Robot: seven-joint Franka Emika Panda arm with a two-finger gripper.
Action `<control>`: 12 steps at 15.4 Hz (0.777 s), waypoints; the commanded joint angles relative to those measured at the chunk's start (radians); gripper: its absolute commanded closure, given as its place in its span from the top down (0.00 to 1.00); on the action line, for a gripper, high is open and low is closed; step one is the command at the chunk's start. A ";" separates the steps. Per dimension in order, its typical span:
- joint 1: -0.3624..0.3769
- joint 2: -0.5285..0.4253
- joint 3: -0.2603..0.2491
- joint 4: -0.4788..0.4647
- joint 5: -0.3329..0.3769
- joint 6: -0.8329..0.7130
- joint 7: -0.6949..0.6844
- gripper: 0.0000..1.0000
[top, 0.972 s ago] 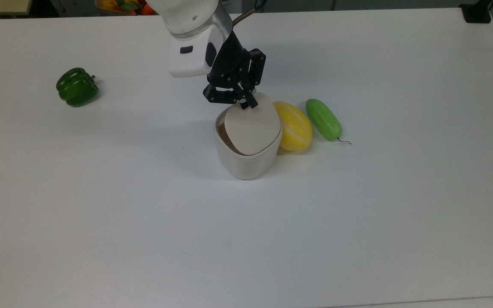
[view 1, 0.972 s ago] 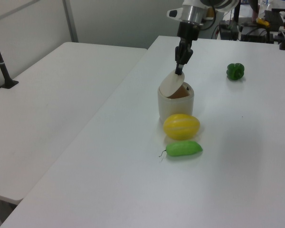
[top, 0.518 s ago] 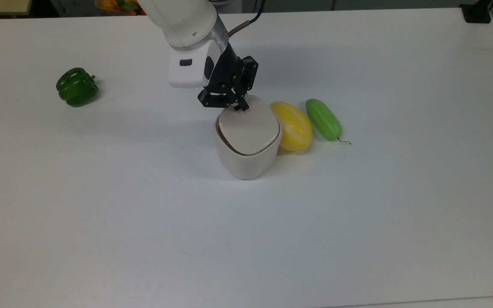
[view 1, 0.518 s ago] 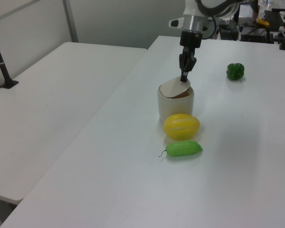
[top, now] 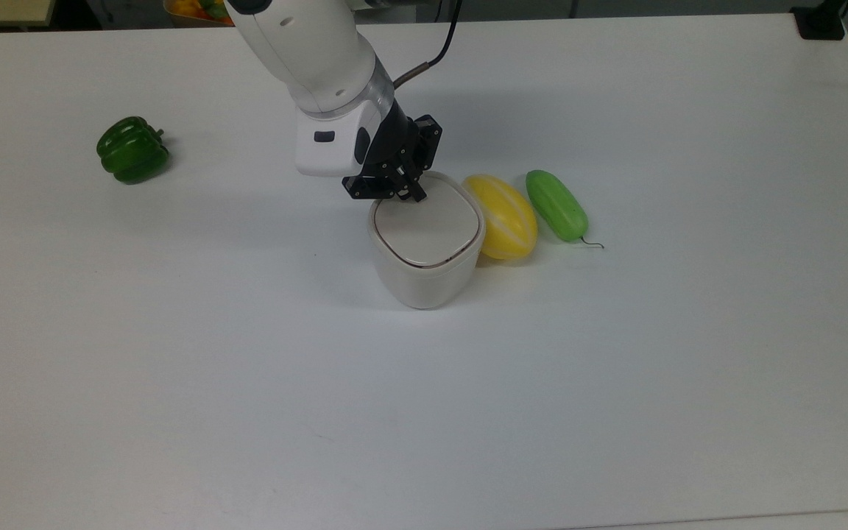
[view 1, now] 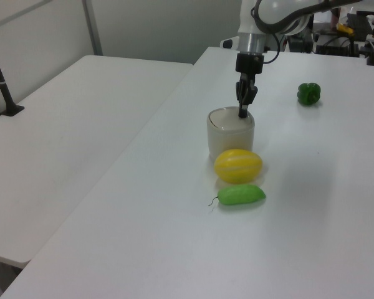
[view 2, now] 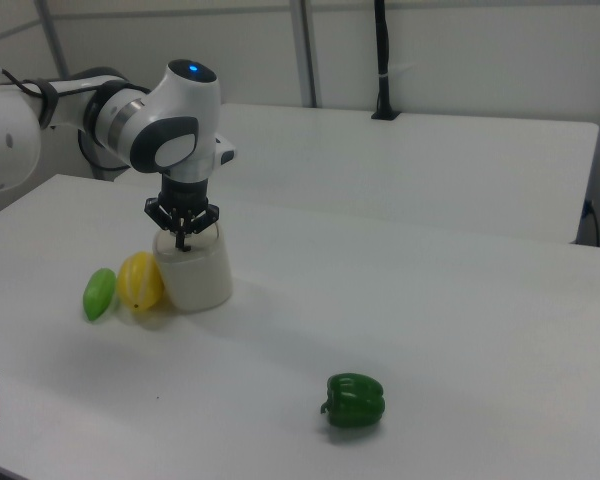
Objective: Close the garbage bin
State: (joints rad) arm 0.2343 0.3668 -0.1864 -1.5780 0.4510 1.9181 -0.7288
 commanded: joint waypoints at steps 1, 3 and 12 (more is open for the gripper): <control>0.007 0.021 -0.008 -0.007 -0.017 0.001 0.023 0.00; 0.007 0.026 -0.008 -0.007 -0.017 0.001 0.029 0.00; -0.075 -0.107 0.004 0.006 -0.078 -0.013 0.308 0.09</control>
State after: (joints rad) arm 0.1972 0.3447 -0.1897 -1.5528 0.4238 1.9187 -0.5684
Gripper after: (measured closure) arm 0.938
